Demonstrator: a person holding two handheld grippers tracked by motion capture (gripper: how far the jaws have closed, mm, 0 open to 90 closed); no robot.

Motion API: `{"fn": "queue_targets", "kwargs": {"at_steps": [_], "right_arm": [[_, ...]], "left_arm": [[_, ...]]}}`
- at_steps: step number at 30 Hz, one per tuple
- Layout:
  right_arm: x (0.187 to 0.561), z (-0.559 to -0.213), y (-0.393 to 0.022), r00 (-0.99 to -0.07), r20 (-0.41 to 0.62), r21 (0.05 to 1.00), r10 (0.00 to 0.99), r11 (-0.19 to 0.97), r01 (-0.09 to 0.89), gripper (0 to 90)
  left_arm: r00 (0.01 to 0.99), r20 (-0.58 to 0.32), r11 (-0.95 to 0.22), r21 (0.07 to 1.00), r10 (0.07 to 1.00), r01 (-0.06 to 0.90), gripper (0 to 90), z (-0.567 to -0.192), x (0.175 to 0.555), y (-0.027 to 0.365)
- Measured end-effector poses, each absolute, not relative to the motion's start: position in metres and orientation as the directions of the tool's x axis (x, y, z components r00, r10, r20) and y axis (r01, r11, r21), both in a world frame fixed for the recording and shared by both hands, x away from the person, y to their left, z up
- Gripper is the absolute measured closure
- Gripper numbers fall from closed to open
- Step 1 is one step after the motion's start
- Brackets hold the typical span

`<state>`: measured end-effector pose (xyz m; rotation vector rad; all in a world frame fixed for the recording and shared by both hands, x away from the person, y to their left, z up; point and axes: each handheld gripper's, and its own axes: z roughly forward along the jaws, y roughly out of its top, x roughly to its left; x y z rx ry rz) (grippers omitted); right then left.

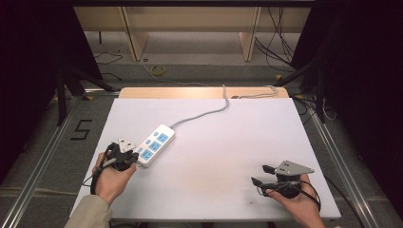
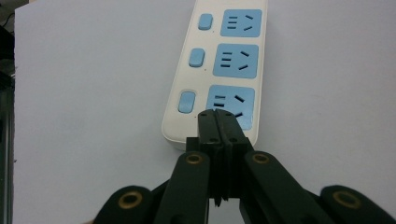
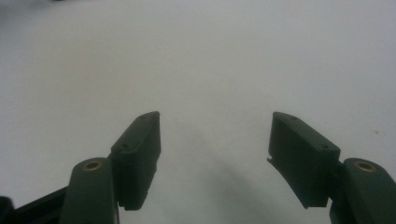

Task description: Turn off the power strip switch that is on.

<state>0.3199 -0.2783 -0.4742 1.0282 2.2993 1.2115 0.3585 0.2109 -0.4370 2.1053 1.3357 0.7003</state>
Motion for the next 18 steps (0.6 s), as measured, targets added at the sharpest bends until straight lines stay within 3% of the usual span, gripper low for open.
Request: {"fn": "queue_targets", "kwargs": {"at_steps": [18], "right_arm": [[0.320, -0.474, -0.279, -0.678, 0.027, 0.818, 0.735, 0.374, 0.438, 35.1]], "left_arm": [[0.367, 0.136, -0.358, 0.670, 0.920, 0.650, 89.7, -0.432, 0.373, 0.206]]}}
